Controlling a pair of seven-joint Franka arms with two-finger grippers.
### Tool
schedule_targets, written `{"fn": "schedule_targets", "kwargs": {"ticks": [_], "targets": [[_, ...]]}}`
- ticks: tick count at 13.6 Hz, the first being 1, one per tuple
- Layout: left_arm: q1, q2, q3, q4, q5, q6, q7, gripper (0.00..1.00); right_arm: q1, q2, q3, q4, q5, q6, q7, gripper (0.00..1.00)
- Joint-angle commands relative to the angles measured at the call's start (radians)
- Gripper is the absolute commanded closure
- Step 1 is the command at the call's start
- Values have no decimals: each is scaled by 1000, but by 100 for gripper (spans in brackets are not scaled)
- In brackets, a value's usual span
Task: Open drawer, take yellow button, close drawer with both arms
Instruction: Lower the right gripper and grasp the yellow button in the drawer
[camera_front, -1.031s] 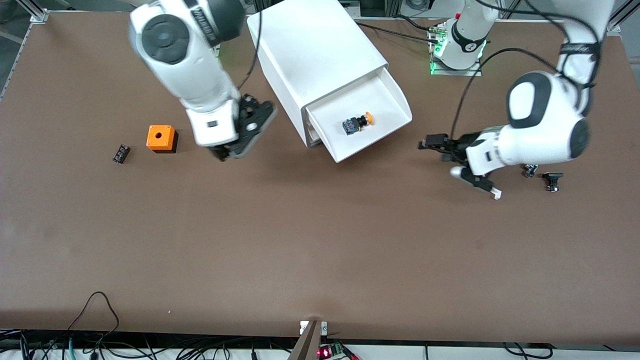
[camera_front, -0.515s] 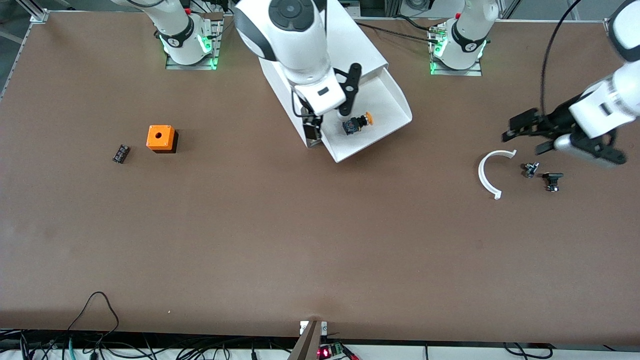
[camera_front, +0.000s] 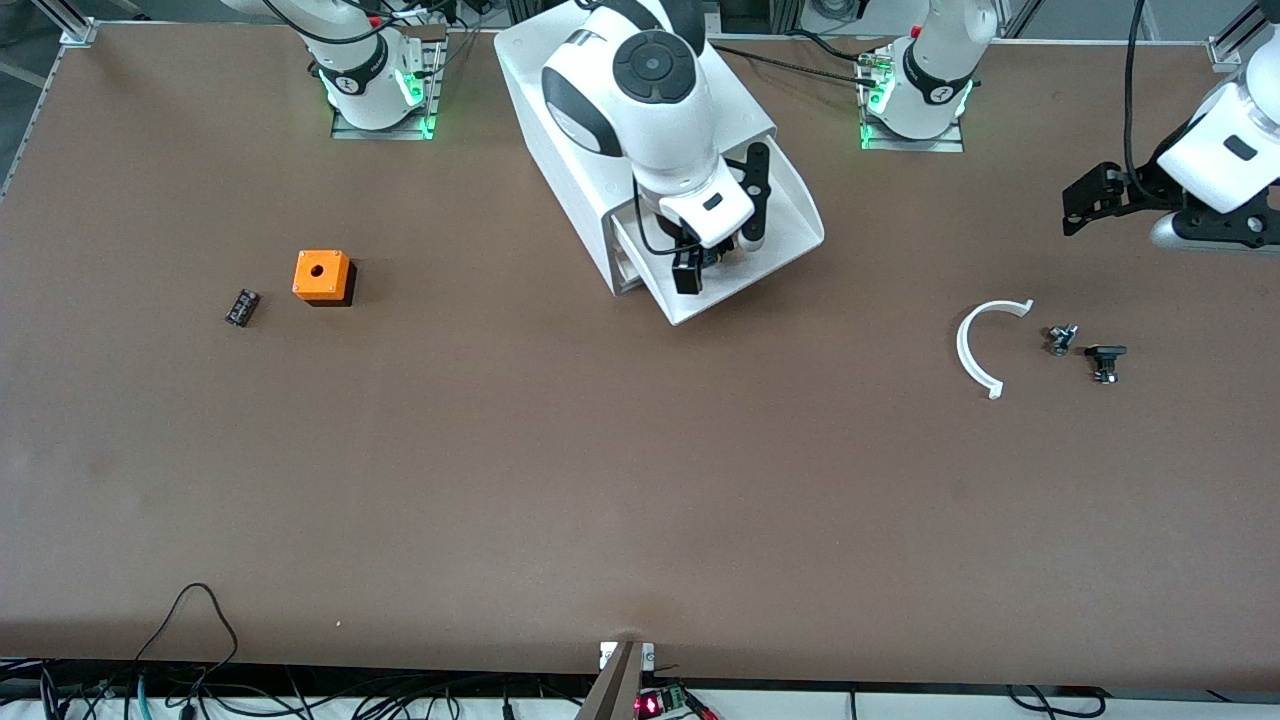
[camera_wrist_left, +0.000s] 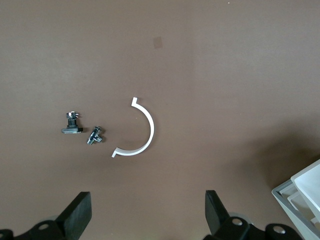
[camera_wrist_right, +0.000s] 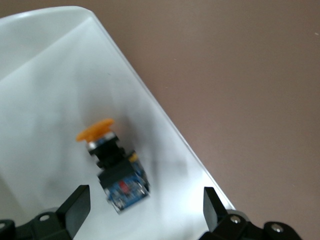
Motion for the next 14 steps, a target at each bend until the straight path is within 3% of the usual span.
{"fn": "schedule_targets", "kwargs": {"ticks": [1,9,14], "targets": [[1,9,2,16,6,-13,-16,0,25,33,-14,37,6,-6,-27,0],[10,11,2,24,-16,-8,-16,0,49,33,-11,28,-81,-92,-81,0],[10,14,4,26,-14,-8,-16,0,53,33,-11,19,-84,-92,-93,0]]}}
